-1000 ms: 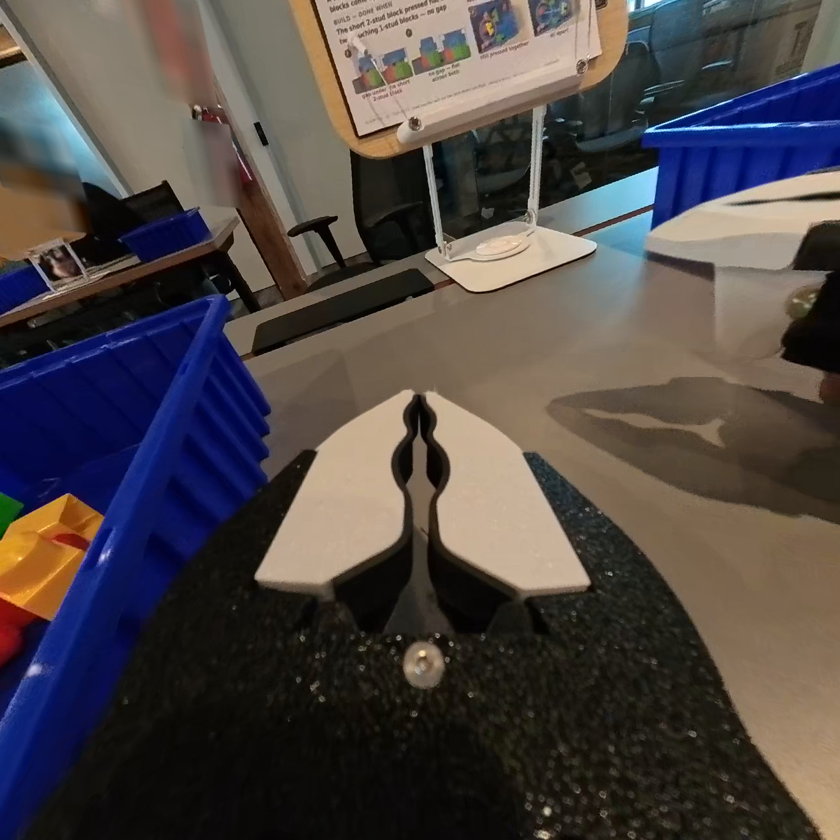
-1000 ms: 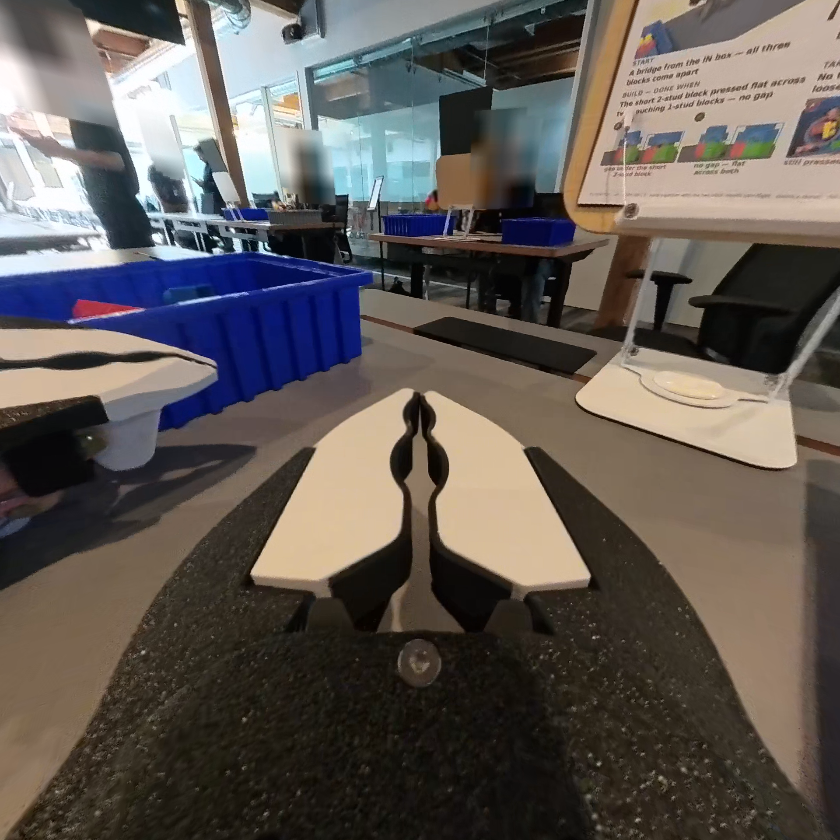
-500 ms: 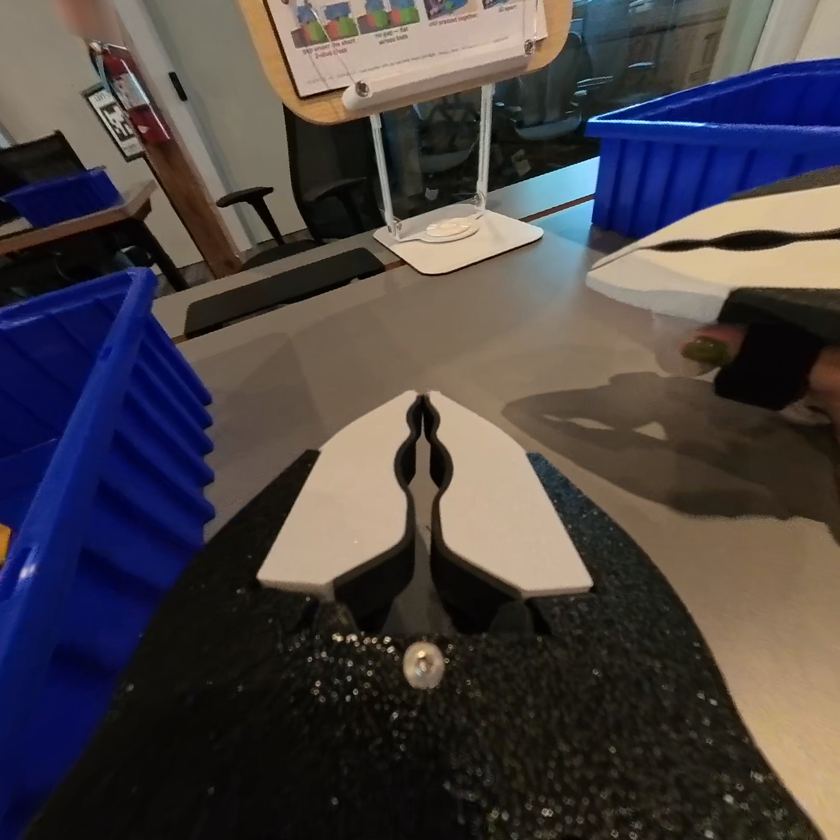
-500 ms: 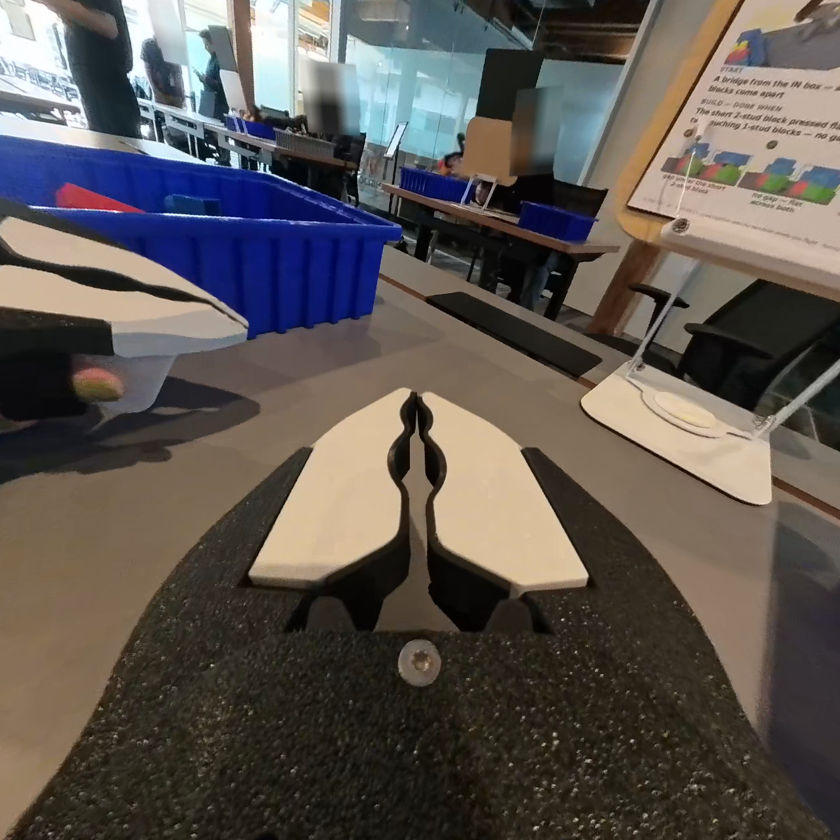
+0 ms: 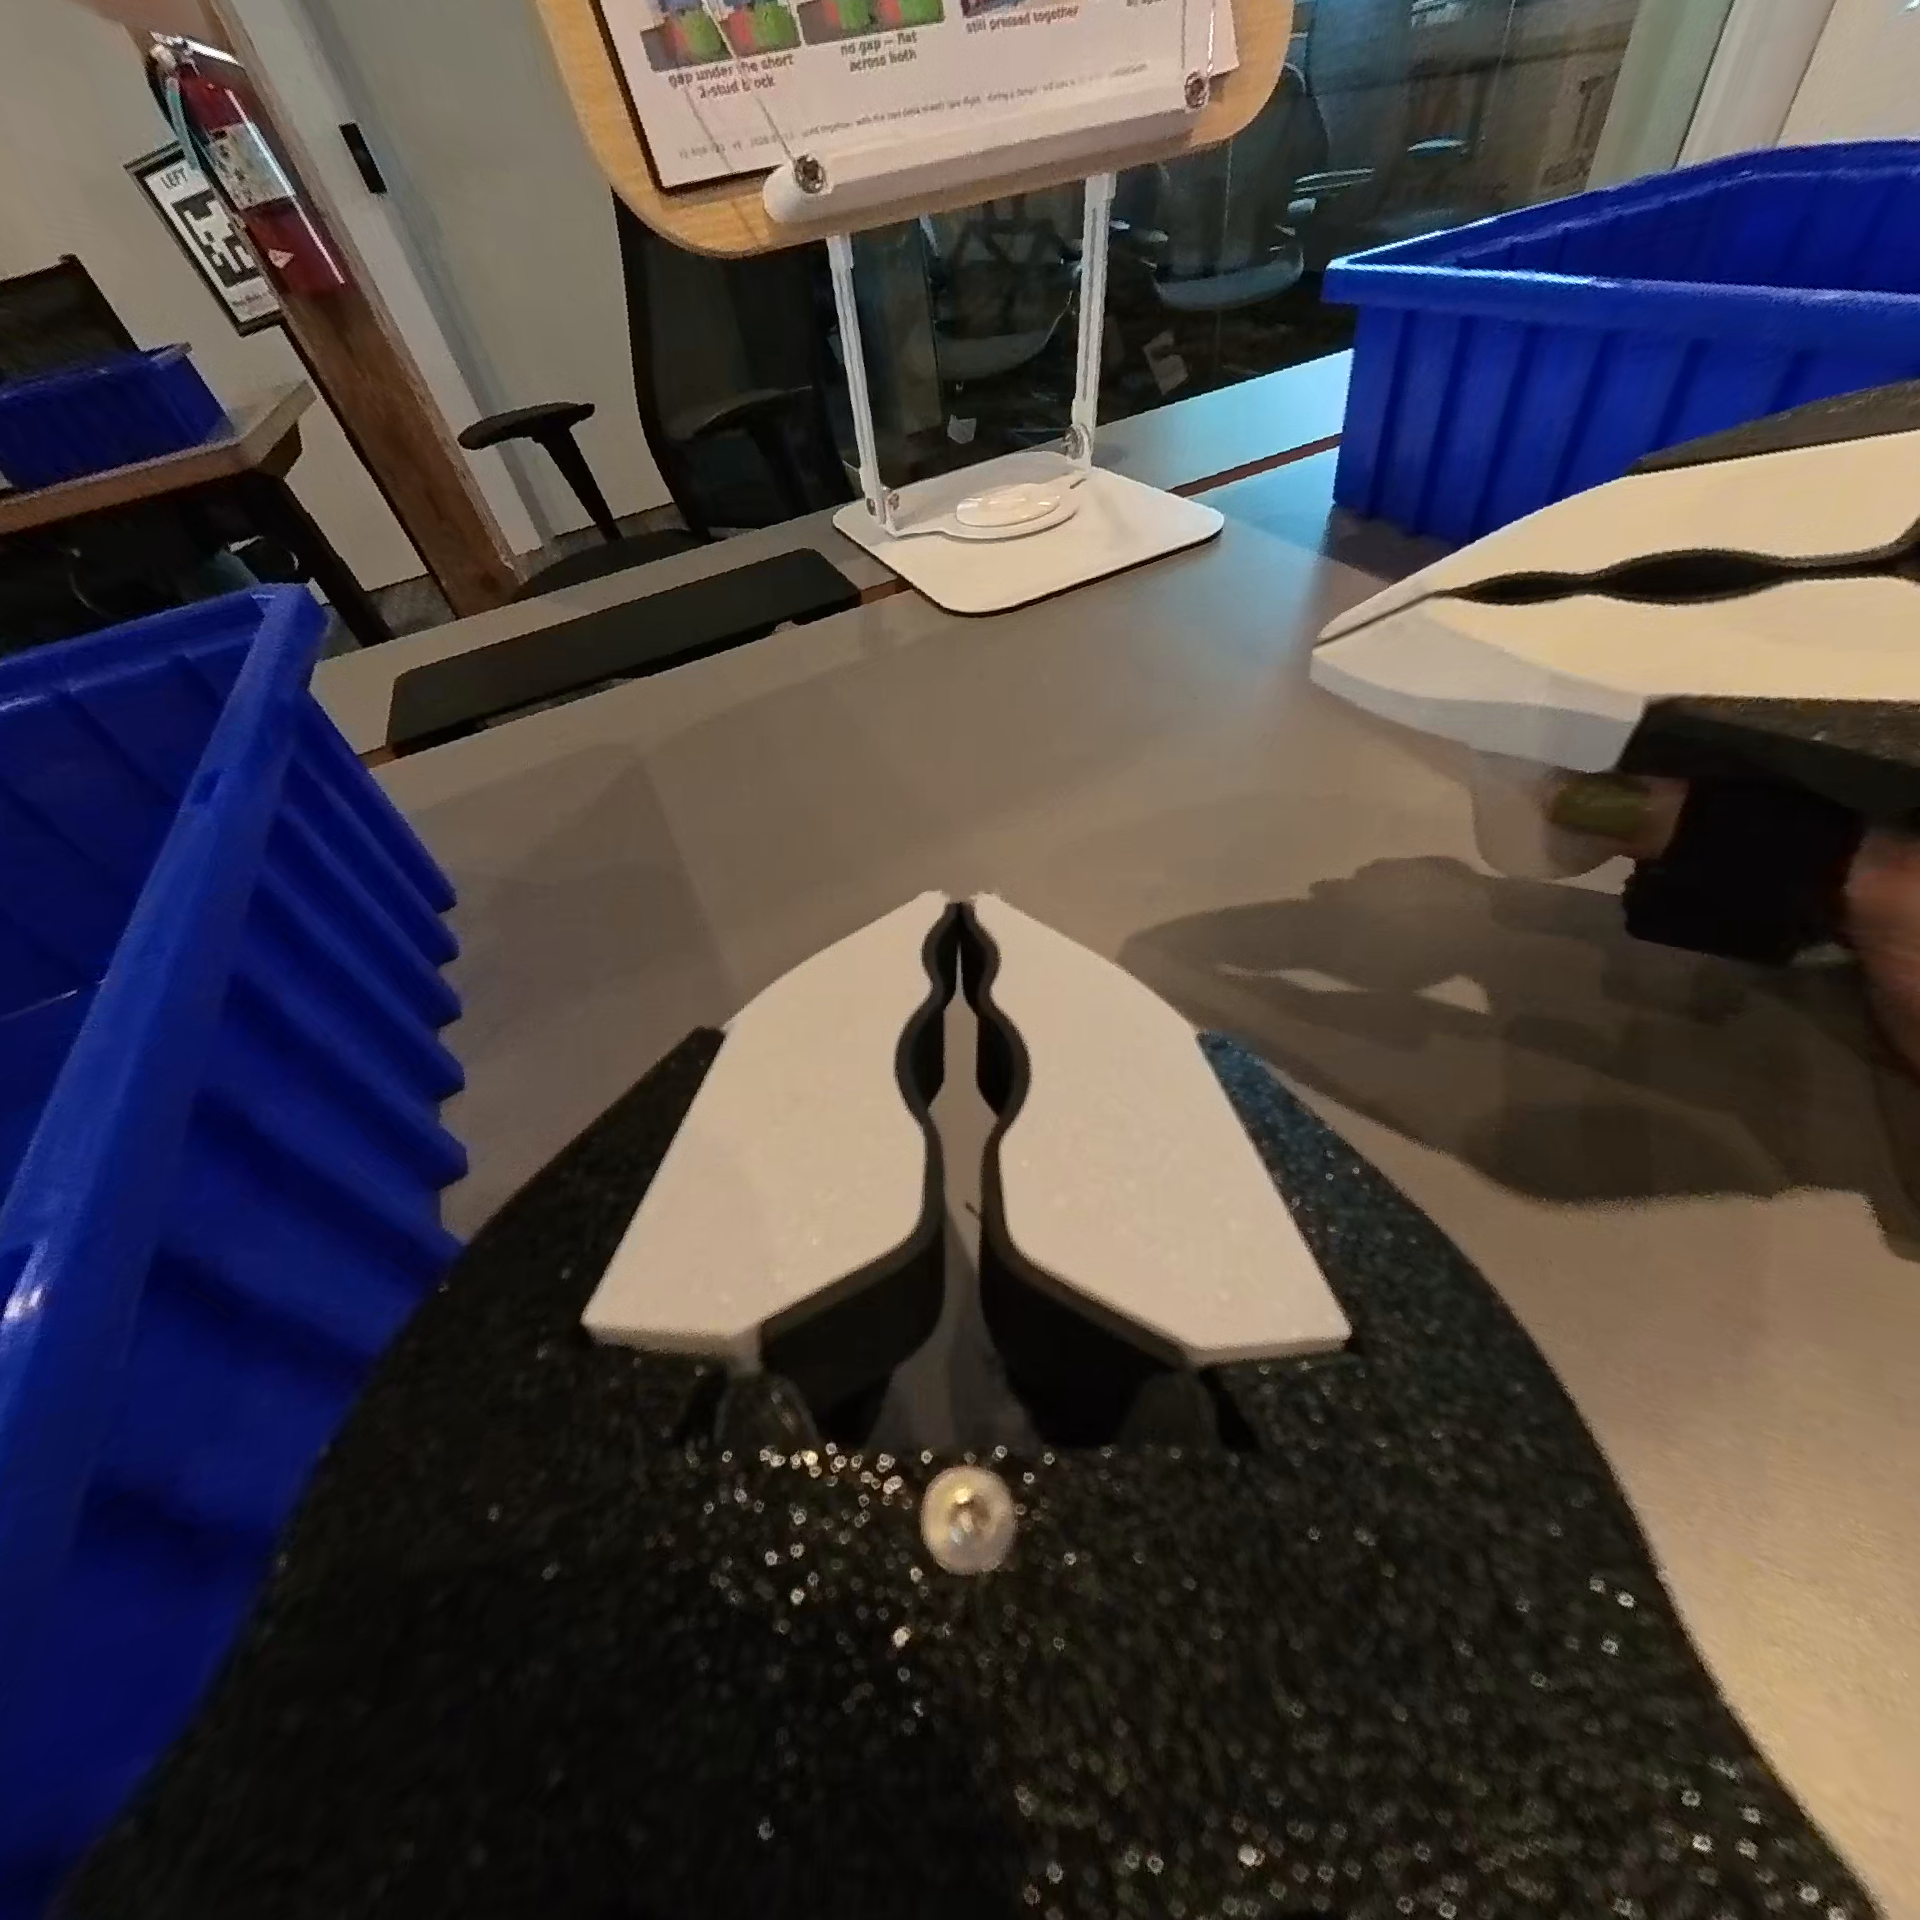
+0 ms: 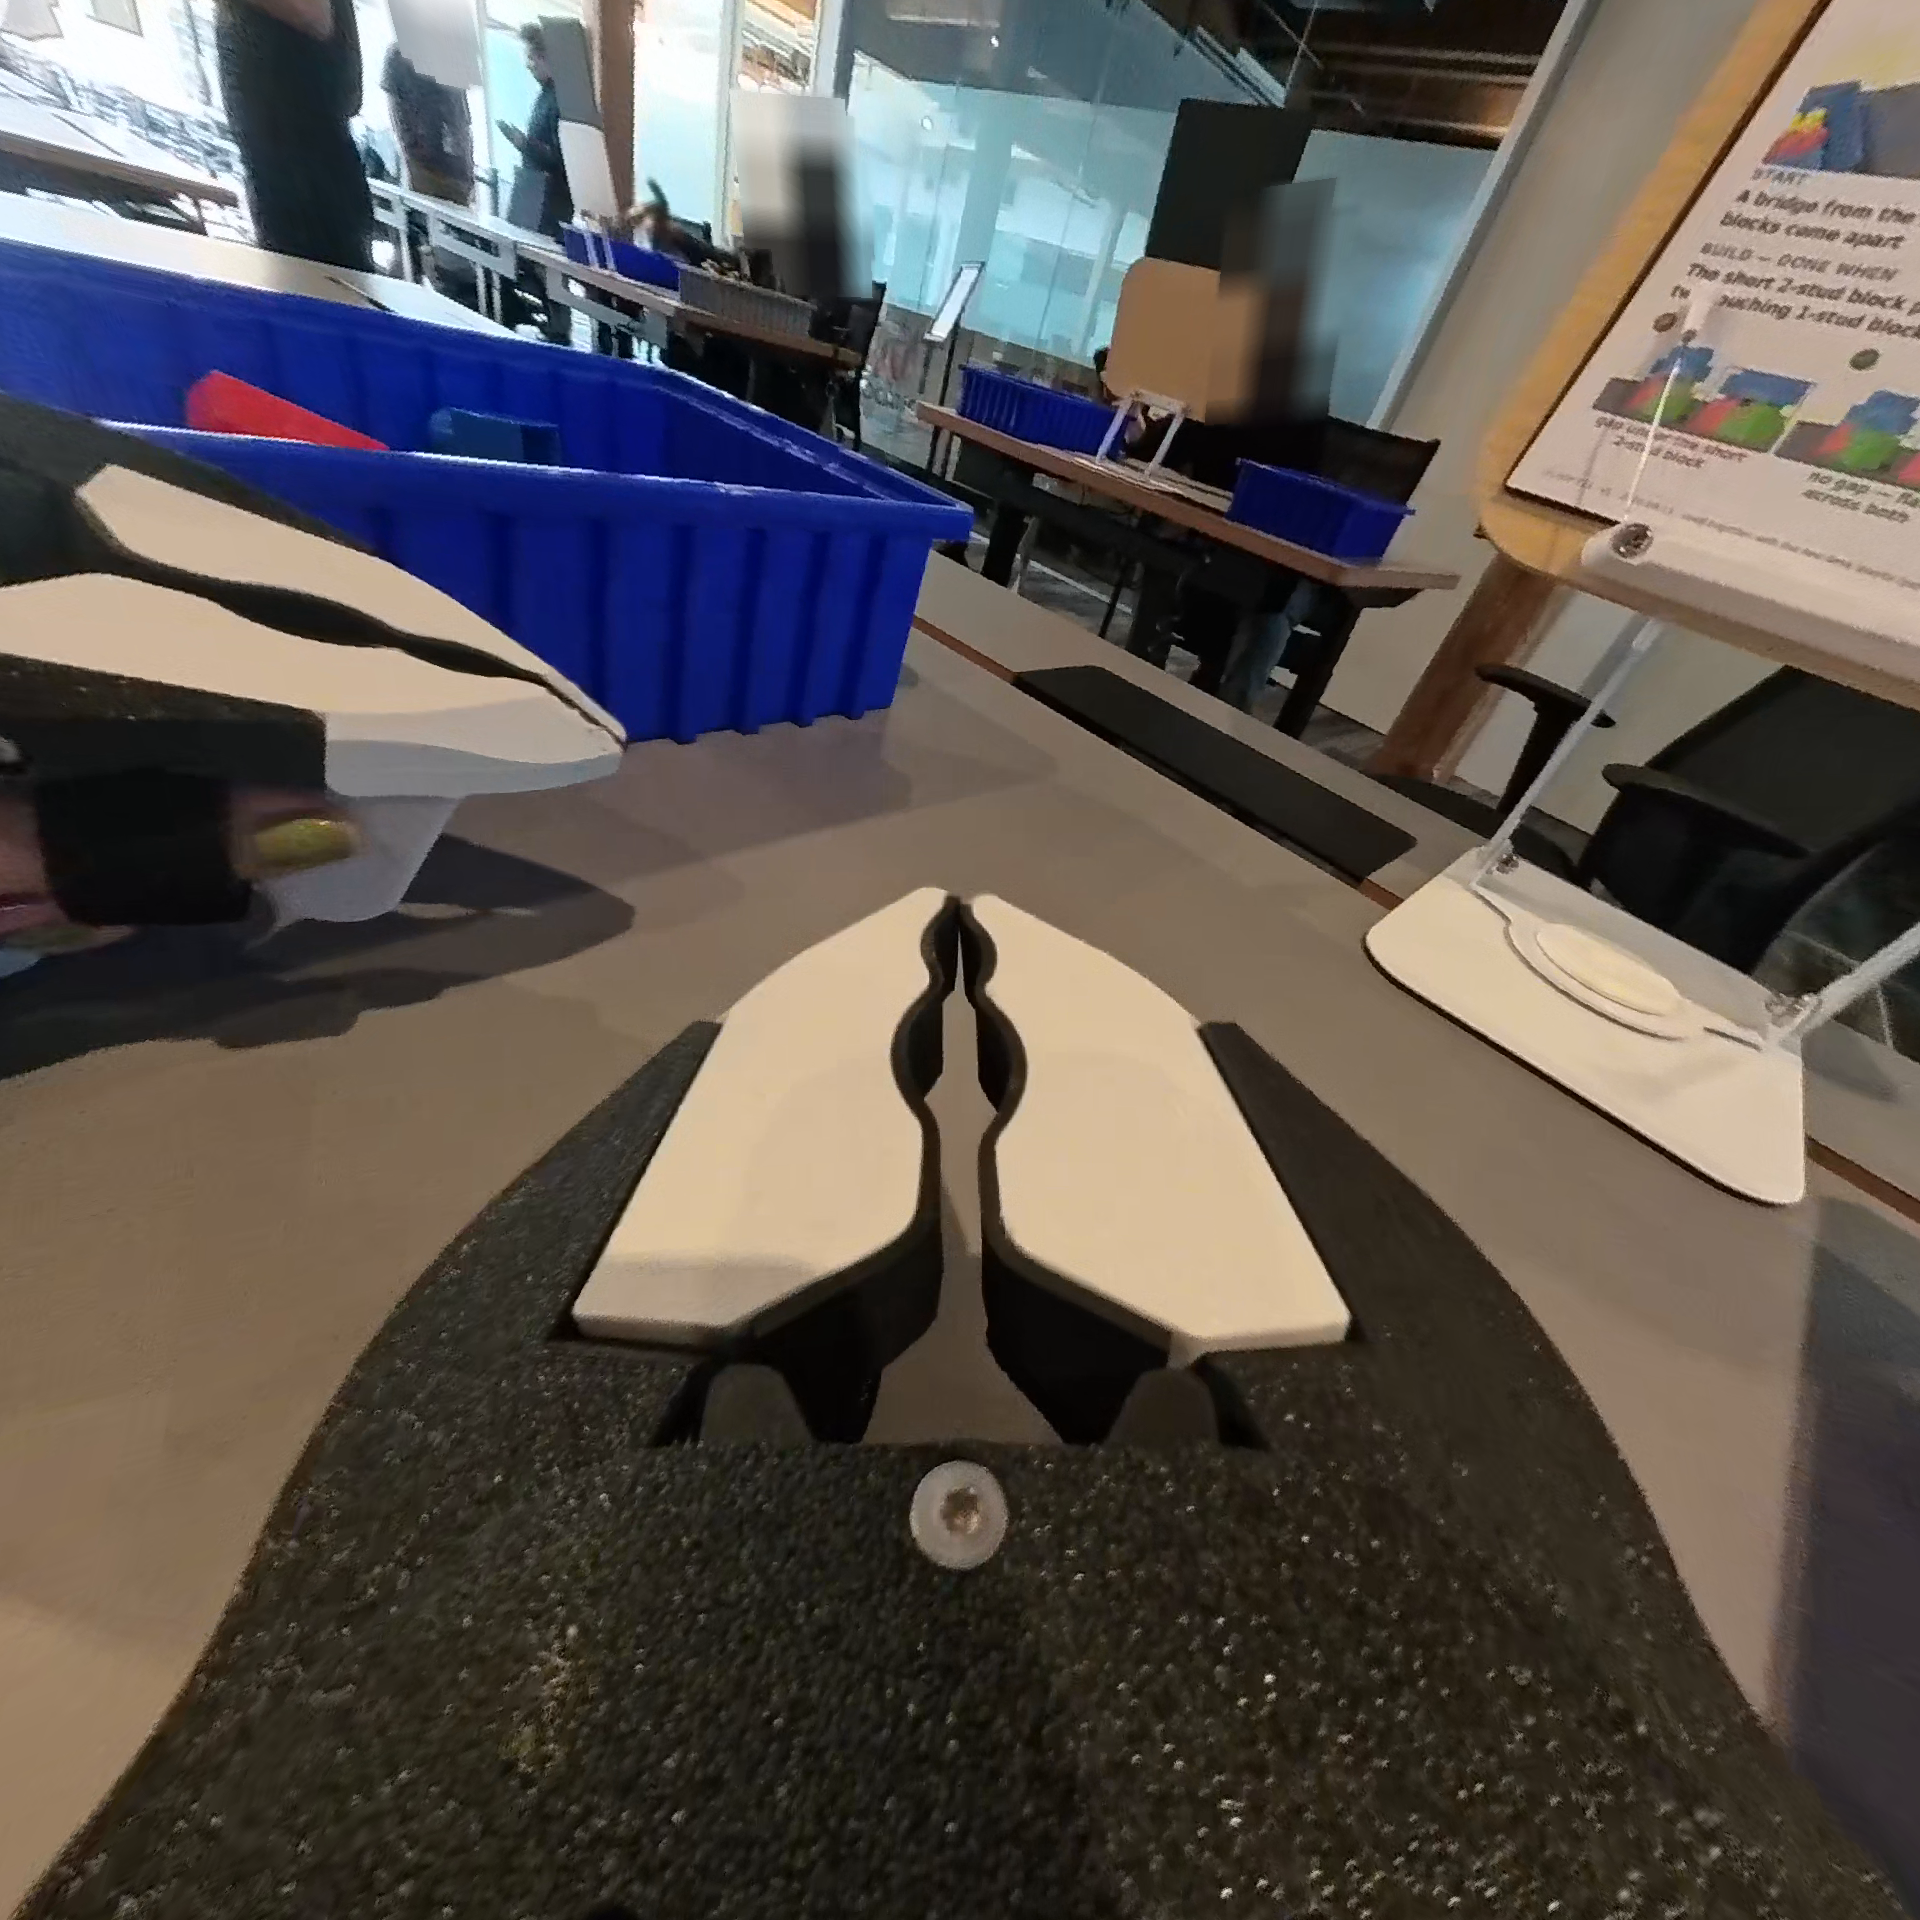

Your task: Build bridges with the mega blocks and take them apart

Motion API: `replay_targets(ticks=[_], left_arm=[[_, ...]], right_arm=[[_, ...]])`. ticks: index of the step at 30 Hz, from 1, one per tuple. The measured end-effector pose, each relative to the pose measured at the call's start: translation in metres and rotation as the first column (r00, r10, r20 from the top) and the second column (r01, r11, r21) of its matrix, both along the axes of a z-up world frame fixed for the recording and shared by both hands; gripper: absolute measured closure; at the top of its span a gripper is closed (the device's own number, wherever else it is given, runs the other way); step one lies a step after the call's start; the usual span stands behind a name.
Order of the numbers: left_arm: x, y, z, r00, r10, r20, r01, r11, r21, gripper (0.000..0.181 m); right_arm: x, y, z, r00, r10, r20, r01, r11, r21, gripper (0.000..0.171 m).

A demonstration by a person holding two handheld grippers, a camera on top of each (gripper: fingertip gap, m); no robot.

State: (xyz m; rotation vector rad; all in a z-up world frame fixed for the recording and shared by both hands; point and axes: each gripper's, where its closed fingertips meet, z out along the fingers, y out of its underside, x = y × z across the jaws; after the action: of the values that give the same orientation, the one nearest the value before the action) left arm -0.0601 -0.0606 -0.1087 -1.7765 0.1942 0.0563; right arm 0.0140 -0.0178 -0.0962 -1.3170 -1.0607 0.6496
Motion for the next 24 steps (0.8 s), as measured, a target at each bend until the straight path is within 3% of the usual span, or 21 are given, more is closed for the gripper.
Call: replay_targets(ticks=[8,13,16,24], left_arm=[[-0.005,0.000,0.002,0.998,0.044,-0.046,-0.043,0.999,0.022,0.181],[-0.010,-0.004,0.019,0.989,0.102,-0.109,-0.089,0.989,0.122,0.181],[-0.003,-0.010,0.025,0.994,0.054,-0.099,-0.042,0.992,0.117,0.181],[0.006,-0.067,0.061,1.000,-0.002,0.025,-0.001,0.993,0.118,0.181]], right_arm=[[0.003,0.011,-0.002,0.998,-0.069,0.011,0.070,0.997,-0.019,0.171],[0.003,0.012,-0.006,0.997,-0.068,0.027,0.069,0.996,-0.055,0.171],[0.002,0.011,-0.008,0.998,-0.057,0.036,0.060,0.996,-0.064,0.171],[-0.005,-0.004,-0.008,0.998,0.010,0.064,-0.011,1.000,0.010,0.171]])
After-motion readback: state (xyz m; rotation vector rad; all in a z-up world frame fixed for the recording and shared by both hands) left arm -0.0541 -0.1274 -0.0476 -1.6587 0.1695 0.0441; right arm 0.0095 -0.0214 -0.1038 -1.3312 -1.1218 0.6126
